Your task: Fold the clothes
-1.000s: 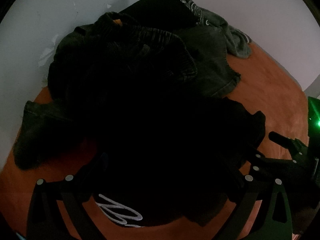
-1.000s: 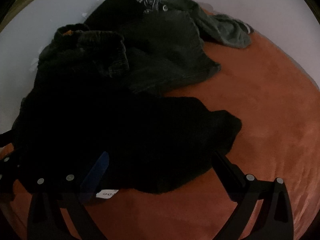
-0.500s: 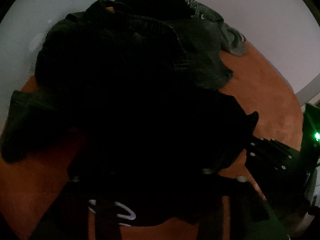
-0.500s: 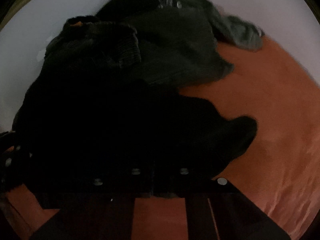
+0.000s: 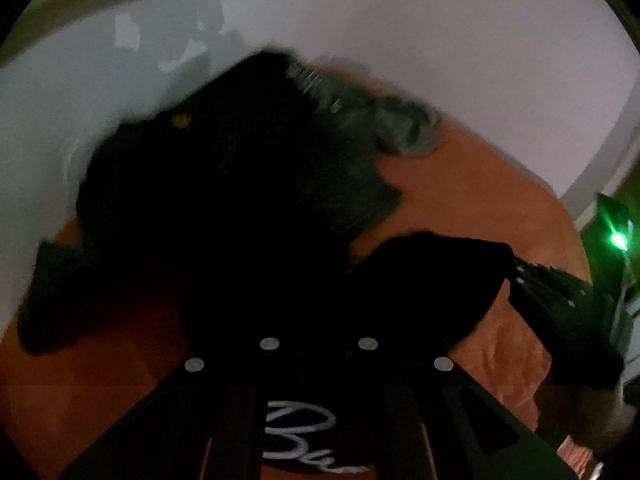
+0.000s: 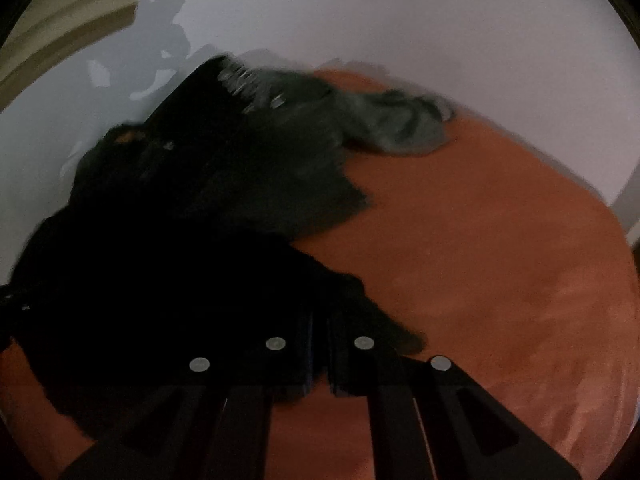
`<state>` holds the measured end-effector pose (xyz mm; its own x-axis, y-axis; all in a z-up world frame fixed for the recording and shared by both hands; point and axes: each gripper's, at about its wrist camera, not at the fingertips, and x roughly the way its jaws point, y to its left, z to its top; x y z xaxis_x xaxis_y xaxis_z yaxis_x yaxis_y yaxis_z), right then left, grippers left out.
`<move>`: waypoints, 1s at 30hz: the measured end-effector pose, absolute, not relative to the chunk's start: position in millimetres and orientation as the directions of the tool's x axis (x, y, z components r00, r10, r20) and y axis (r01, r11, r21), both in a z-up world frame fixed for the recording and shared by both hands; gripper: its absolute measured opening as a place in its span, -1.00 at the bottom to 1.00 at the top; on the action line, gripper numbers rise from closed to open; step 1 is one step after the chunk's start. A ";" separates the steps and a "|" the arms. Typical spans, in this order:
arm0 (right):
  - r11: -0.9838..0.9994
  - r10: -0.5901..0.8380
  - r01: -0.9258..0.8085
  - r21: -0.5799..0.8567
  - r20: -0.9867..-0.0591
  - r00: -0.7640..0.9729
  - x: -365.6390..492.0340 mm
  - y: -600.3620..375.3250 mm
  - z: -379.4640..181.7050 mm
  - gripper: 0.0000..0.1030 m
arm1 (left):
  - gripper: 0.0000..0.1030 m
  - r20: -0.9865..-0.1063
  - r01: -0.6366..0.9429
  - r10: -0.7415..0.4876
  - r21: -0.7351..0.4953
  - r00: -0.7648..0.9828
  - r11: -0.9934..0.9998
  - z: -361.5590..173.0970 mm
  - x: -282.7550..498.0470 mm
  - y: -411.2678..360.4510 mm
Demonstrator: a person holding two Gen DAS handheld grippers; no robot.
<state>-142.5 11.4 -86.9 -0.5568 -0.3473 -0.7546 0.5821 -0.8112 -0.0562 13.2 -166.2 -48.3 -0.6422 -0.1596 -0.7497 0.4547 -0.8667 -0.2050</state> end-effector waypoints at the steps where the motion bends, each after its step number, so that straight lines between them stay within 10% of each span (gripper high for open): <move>1: -0.820 -0.335 0.568 -0.068 -0.749 -0.572 -145.7 20.9 -78.6 -0.93 | -0.82 -0.738 0.437 -0.154 -0.207 -0.658 -0.875 -40.5 13.1 -158.7; 23: -0.927 -0.052 0.285 -0.244 -0.670 -0.741 -177.9 264.7 123.4 -0.93 | -0.84 -0.560 0.061 0.145 -0.332 -0.816 -0.941 34.1 18.5 -44.3; 30: -0.937 -0.132 0.329 -0.113 -0.760 -0.637 -193.6 288.0 40.4 -0.93 | -0.85 -0.680 0.070 0.131 -0.260 -0.722 -0.963 -28.4 -15.2 -15.2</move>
<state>-193.6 288.0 40.4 -0.6369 -0.1320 -0.7596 0.3293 -0.9374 -0.1132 -15.2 -15.2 -28.4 -0.7215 0.1313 -0.6798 0.0699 -0.9630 -0.2602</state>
